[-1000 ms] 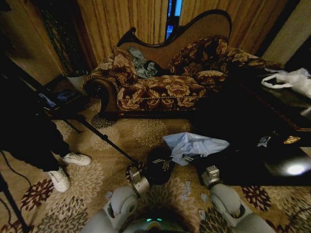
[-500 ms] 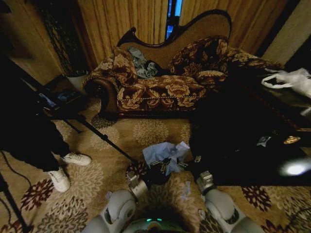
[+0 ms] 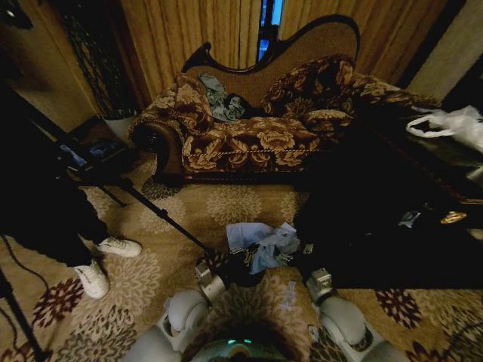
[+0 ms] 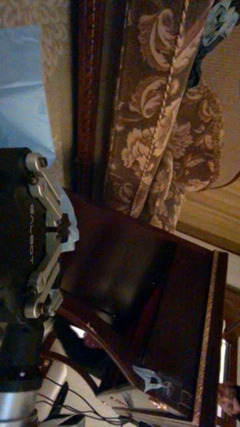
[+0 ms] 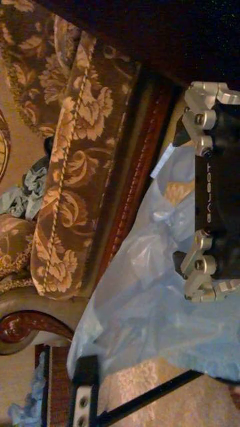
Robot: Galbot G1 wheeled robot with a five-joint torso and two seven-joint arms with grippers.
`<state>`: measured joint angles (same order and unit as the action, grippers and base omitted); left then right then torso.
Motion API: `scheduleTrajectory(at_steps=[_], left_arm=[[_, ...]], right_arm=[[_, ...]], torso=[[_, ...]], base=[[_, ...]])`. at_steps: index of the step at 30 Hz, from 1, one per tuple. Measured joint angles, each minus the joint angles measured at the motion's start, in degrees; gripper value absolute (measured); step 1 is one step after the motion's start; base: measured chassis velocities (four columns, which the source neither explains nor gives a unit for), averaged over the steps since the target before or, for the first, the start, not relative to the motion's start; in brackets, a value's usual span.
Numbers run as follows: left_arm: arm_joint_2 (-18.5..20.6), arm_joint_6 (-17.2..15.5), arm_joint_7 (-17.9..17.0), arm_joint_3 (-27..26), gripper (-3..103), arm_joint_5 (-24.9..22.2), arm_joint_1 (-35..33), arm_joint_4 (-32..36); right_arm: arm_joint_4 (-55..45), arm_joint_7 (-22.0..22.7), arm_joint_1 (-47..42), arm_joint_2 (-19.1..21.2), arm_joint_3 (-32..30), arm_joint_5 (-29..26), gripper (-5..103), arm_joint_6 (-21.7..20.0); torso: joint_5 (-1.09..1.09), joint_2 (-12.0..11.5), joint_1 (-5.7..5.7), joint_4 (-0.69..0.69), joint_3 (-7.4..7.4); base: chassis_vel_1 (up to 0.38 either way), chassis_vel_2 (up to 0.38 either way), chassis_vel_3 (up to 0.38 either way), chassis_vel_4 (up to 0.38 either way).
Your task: Place a garbage bag over the trash bin.
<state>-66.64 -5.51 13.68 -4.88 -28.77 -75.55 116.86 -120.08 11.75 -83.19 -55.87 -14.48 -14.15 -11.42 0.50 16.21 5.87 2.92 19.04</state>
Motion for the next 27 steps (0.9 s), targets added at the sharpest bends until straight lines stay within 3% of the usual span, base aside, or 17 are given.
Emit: scheduleTrajectory(at_steps=[6, 8, 13, 15, 19, 21, 22, 25, 27], left_arm=[[-0.6, 0.3, 1.1, 0.8, 0, 0.1, 0.3, -0.4], [-0.6, 0.4, 1.2, 0.8, 0, 0.1, 0.3, -0.4], [-0.5, 0.6, 1.7, 0.7, 0, 0.2, 0.3, -0.4], [-0.5, 0.7, 1.8, 0.6, 0, 0.2, 0.3, -0.4], [-0.5, 0.9, 1.9, 0.4, 0, 0.2, 0.1, -0.3], [-0.5, 1.0, 1.9, 0.4, 0, 0.2, 0.1, -0.2], [-0.6, 1.0, 2.2, 0.4, 0, 0.2, 0.1, -0.2], [-0.6, 1.1, 2.4, 0.4, 0, 0.2, 0.1, -0.2], [-0.6, 1.1, 2.5, 0.5, 0, 0.2, 0.2, -0.2]], right_arm=[[-2.0, 4.9, 0.3, -1.4, 3.3, -6.9, 102, -3.3], [-2.3, 5.3, 0.3, -1.5, 3.8, -7.8, 99, -3.7], [-2.1, 7.0, 0.3, -2.0, 5.1, -9.2, 85, -4.3], [-2.0, 7.3, 0.5, -2.2, 5.1, -9.2, 71, -4.3], [-1.8, 7.2, 0.9, -1.8, 4.8, -9.7, 83, -4.3], [-1.8, 7.2, 1.0, -1.7, 5.0, -10.1, 83, -4.3], [-1.8, 7.2, 1.1, -1.7, 5.5, -10.9, 95, -4.5], [-1.8, 7.4, 1.4, -2.1, 6.2, -11.8, 90, -4.8], [-1.5, 8.0, 1.7, -2.4, 6.7, -12.9, 80, -5.5]], torso=[[-0.01, 0.0, 0.00, 0.00, 0.00], [0.00, 0.0, 0.00, 0.00, 0.00], [-0.01, 0.0, 0.00, 0.00, 0.00], [-0.01, 0.0, 0.00, 0.00, 0.00], [0.00, 0.0, 0.00, 0.00, 0.00], [0.00, 0.0, 0.00, 0.00, 0.00], [0.00, 0.0, 0.00, 0.00, 0.00], [0.00, 0.0, 0.00, 0.00, 0.00], [0.00, 0.0, 0.00, 0.00, 0.00]], base=[[0.000, 0.000, 0.000, 0.000], [0.000, 0.000, 0.000, 0.000], [0.000, 0.000, 0.000, 0.000], [0.000, 0.000, 0.000, 0.000], [0.000, 0.000, 0.000, 0.000], [0.000, 0.000, 0.000, 0.000], [0.000, 0.000, 0.000, 0.000], [0.000, 0.000, 0.000, 0.000], [0.000, 0.000, 0.000, 0.000]])
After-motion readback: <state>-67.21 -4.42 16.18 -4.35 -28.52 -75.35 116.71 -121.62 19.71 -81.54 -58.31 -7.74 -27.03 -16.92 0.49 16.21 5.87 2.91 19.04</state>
